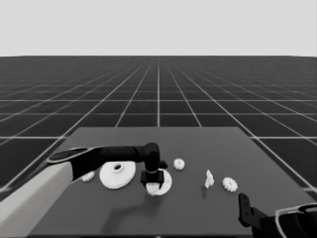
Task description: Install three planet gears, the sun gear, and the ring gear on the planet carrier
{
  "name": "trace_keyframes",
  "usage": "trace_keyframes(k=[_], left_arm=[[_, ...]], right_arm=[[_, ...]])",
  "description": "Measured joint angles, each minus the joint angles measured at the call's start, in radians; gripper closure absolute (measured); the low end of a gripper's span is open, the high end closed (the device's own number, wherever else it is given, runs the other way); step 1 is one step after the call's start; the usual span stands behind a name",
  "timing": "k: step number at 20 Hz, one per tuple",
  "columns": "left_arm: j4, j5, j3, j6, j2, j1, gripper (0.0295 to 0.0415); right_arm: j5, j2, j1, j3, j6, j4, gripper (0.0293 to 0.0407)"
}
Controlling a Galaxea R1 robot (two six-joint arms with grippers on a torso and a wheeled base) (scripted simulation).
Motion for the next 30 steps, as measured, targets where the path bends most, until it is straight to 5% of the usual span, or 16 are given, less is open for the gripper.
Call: trace_keyframes(k=[1, 2, 9, 10, 12, 15, 19, 20, 22, 29, 30], left_arm=[[0.000, 0.000, 0.000, 0.000, 0.000, 0.000, 0.0339], [0.001, 0.000, -0.001, 0.000, 0.000, 0.001, 0.0330], [0.001, -0.001, -0.001, 0.001, 0.000, 0.001, 0.0326], [-0.146, 0.048, 0.120, -0.084, -0.027, -0.117, 0.0326], [-0.317, 0.042, 0.157, -0.119, -0.029, -0.314, 0.0326], [-0.391, 0.033, 0.139, -0.105, -0.024, -0.394, 0.0326], [-0.408, 0.032, 0.132, -0.099, -0.023, -0.409, 0.0326], [-0.407, 0.037, 0.348, 0.089, -0.248, -0.408, 0.0324], [-0.402, 0.054, 0.258, 0.503, -0.707, -0.408, 0.0325], [-0.391, 0.060, -0.070, 0.813, -0.733, -0.405, 0.0326], [-0.286, -0.071, -0.067, 0.815, -0.736, -0.269, 0.0326]], right_arm=[[0.000, 0.000, 0.000, 0.000, 0.000, 0.000, 0.0315], [0.000, 0.000, 0.000, 0.000, 0.000, 0.000, 0.0315], [0.000, 0.000, 0.000, 0.000, 0.000, 0.000, 0.0315], [0.000, 0.000, 0.000, 0.000, 0.000, 0.000, 0.0315], [0.000, 0.000, 0.000, 0.000, 0.000, 0.000, 0.0315], [0.000, 0.000, 0.000, 0.000, 0.000, 0.000, 0.0315], [0.000, 0.000, 0.000, 0.000, 0.000, 0.000, 0.0315], [0.000, 0.000, 0.000, 0.000, 0.000, 0.000, 0.0315], [0.000, 0.000, 0.000, 0.000, 0.000, 0.000, 0.0315], [0.000, 0.000, 0.000, 0.000, 0.000, 0.000, 0.0315], [0.000, 0.000, 0.000, 0.000, 0.000, 0.000, 0.0315]])
